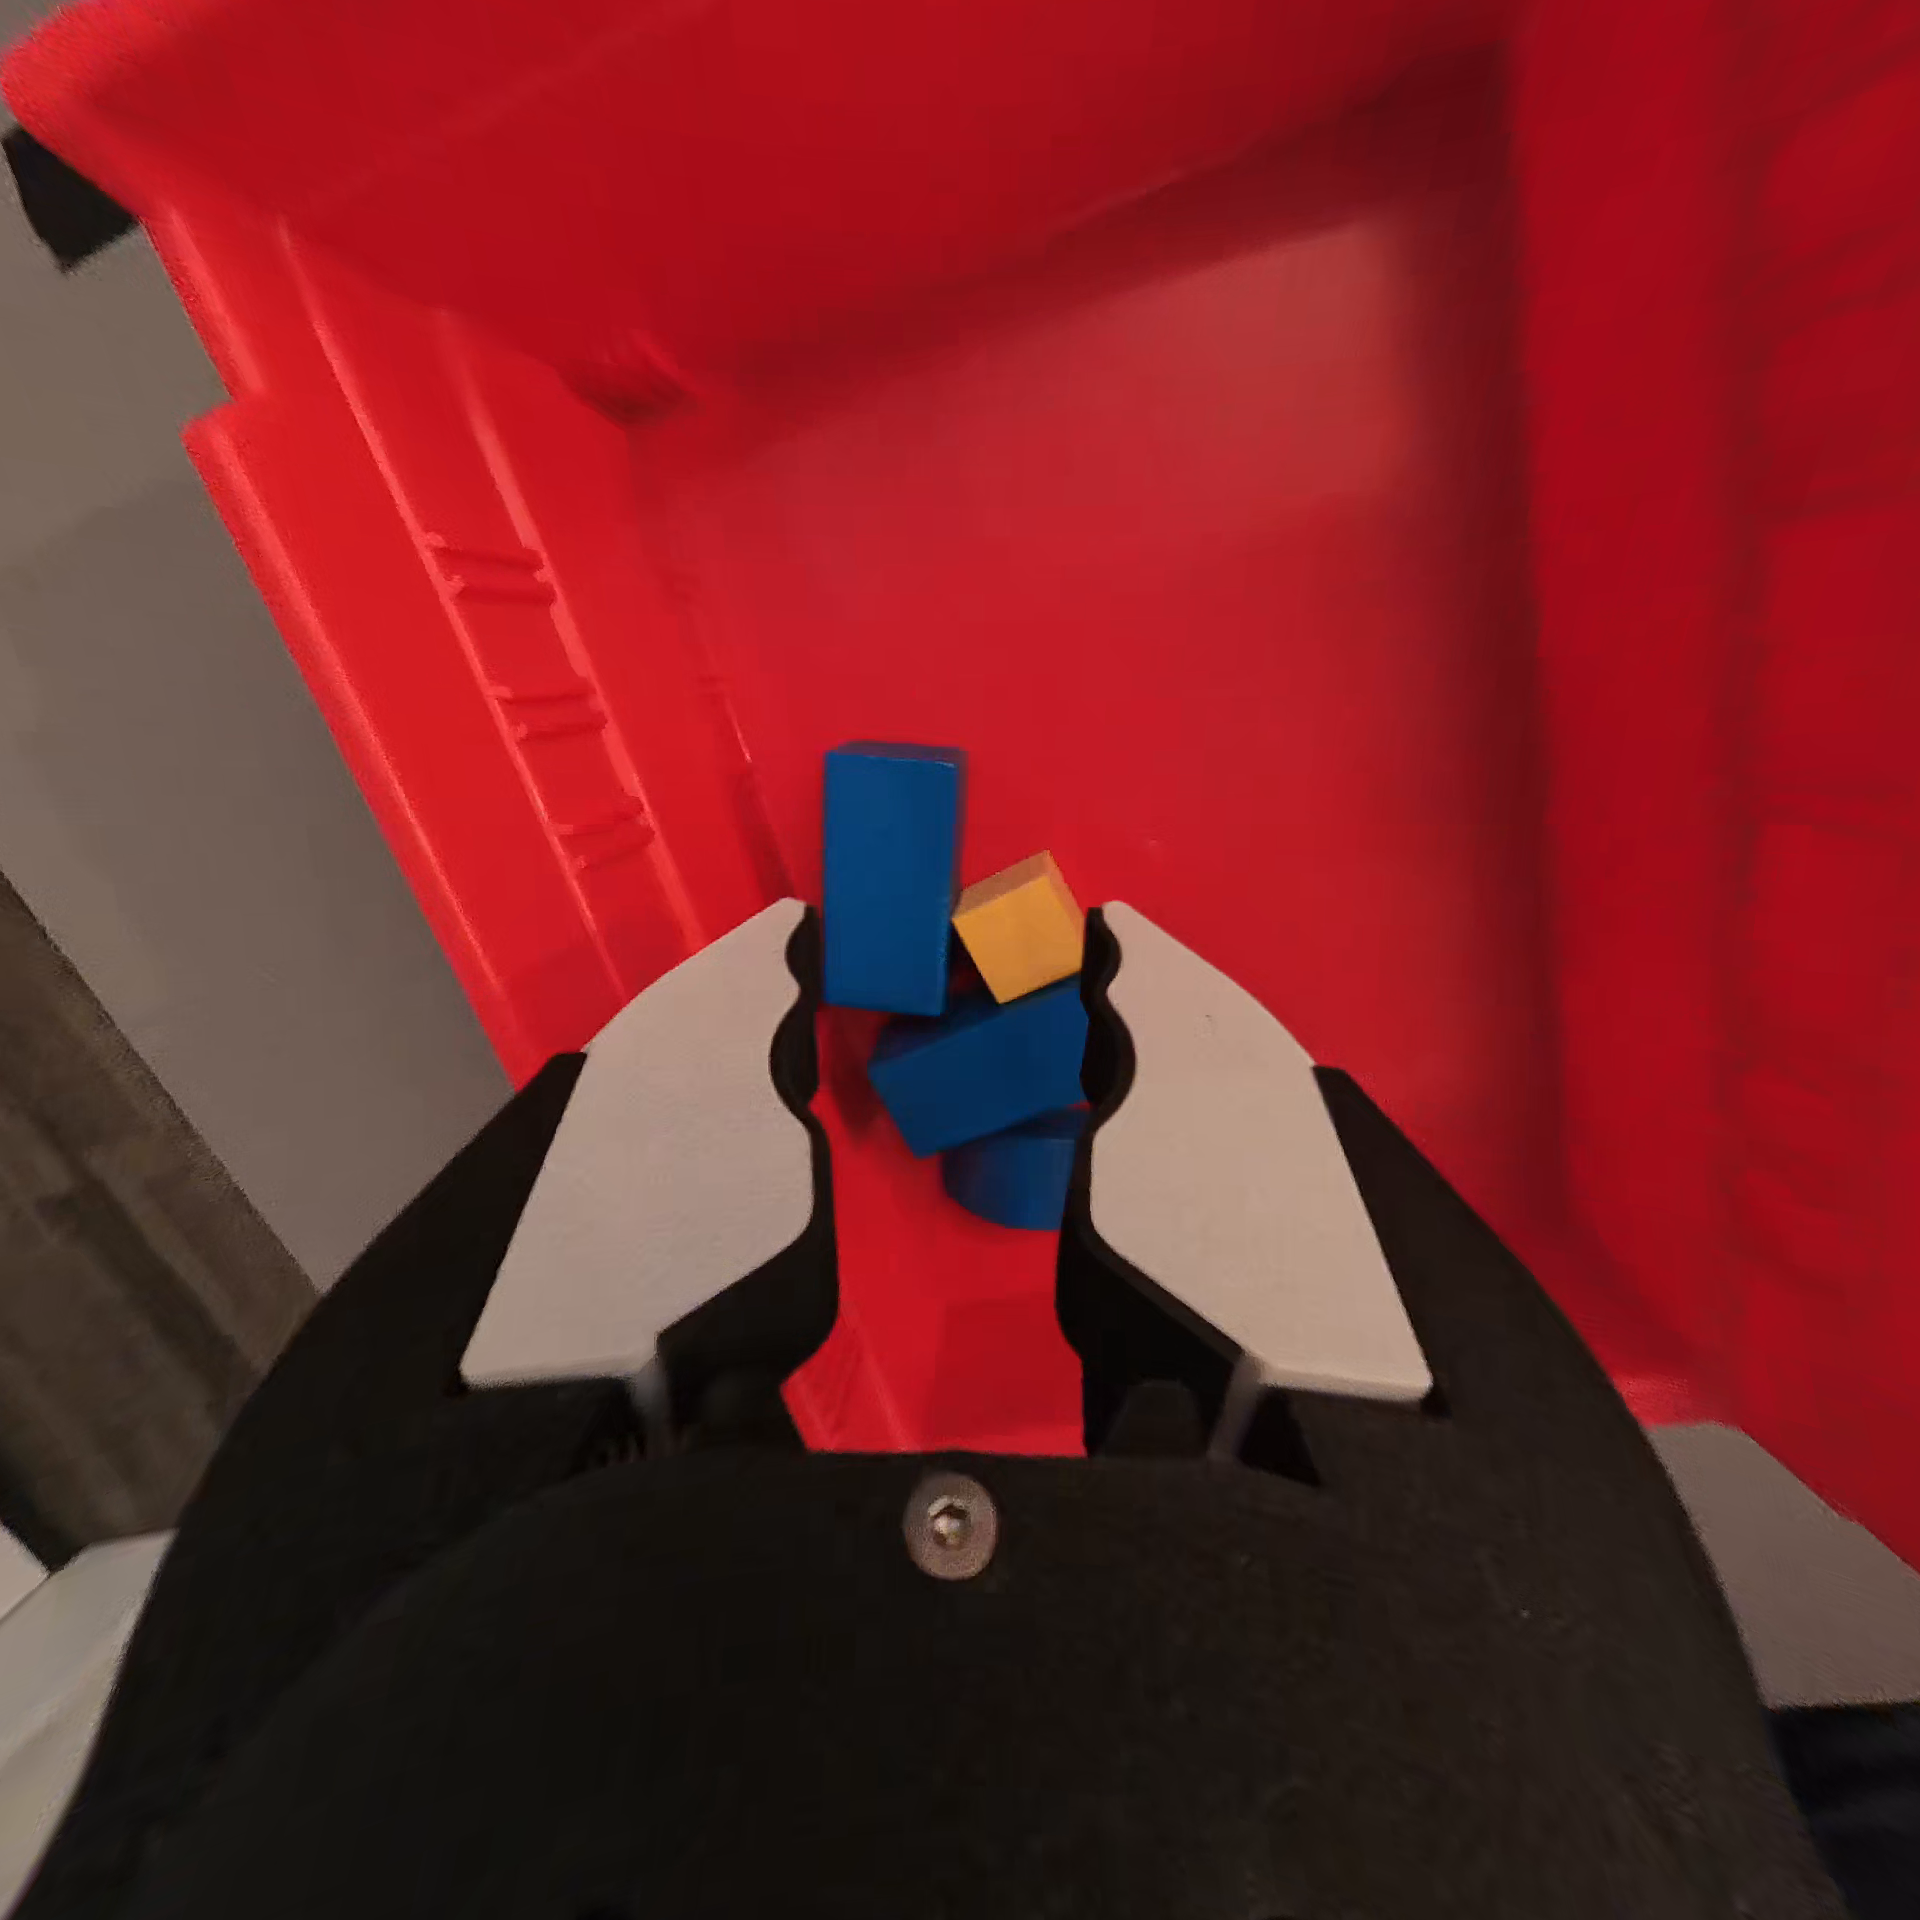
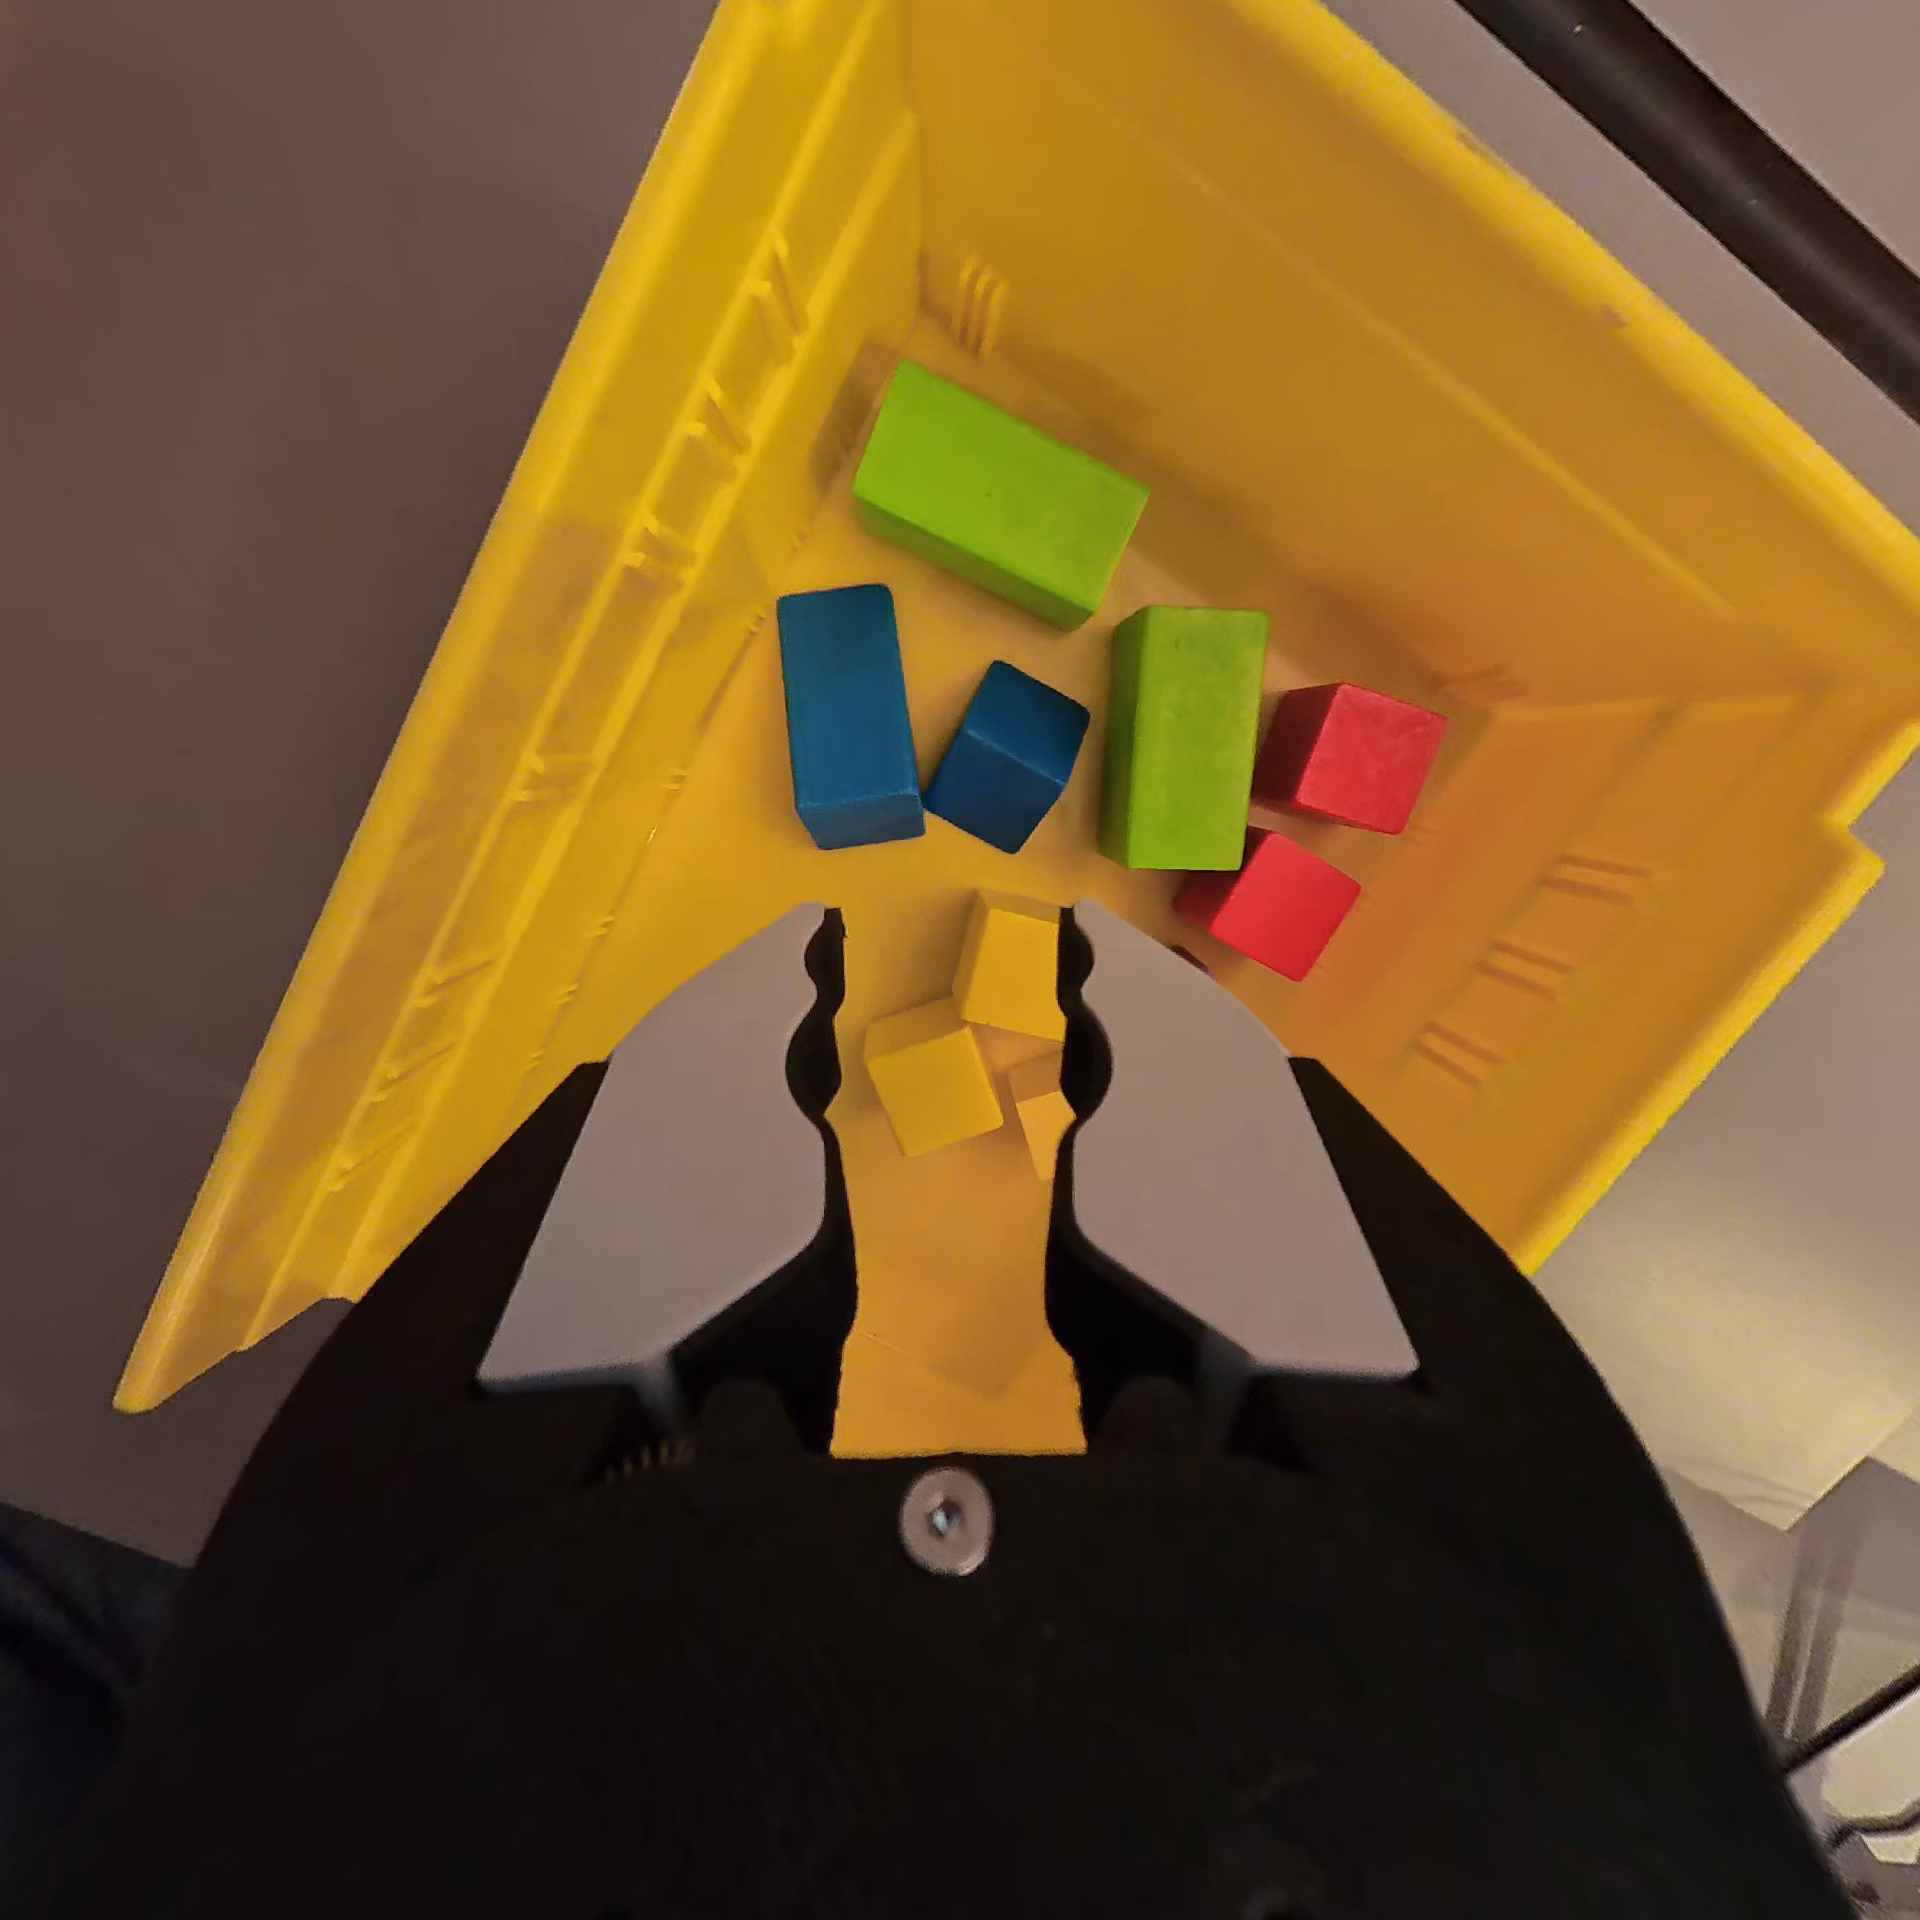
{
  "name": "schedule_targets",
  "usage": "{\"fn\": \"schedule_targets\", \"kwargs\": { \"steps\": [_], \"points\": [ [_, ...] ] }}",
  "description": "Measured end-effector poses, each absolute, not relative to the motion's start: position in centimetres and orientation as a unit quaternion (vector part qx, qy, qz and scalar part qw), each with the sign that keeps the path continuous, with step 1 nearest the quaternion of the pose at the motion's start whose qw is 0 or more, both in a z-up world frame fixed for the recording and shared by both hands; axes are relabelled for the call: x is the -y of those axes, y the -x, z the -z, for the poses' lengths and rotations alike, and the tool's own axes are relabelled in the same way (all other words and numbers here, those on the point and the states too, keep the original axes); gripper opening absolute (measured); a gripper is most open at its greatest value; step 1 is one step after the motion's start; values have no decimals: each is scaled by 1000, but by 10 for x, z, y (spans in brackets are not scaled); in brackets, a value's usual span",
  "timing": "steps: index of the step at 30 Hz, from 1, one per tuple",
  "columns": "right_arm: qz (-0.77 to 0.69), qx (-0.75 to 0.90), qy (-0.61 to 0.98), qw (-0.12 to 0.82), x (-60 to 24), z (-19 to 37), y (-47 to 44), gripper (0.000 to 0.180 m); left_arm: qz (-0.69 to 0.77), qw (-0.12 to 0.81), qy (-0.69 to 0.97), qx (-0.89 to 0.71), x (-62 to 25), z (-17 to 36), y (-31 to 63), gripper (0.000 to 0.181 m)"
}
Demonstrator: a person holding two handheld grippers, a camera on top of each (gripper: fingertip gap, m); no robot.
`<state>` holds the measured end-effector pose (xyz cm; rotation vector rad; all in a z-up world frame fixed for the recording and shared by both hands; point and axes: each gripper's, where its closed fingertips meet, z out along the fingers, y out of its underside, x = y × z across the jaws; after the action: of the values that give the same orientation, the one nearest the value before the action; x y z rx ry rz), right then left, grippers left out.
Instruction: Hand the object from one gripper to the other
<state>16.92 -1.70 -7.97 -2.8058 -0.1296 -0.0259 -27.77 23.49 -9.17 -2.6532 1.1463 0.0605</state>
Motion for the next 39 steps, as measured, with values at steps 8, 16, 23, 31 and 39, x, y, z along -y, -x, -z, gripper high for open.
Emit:
{"fn": "schedule_targets", "kwargs": {
  "steps": [8, 16, 23, 31, 39],
  "points": [
    [18, 64, 988, 140, 16, 90, -164, 41, -66, 110, 919, -372, -260, 126, 286, 43],
    [18, 68, 989, 131, 17, 93, -163, 40, -96, 80, 914, -386, -259, 142, 288, 44],
    [20, 70, 989, 129, 18, 93, -164, 40, -100, 62, 911, -396, -257, 152, 289, 36],
    [48, 81, 981, 167, 9, 77, -164, 38, -98, 112, 897, -415, -256, 120, 284, 34],
    [126, 251, 884, 374, -46, 13, -105, 38, 137, 284, 819, -479, -216, 21, 201, 34]
  ]
}}
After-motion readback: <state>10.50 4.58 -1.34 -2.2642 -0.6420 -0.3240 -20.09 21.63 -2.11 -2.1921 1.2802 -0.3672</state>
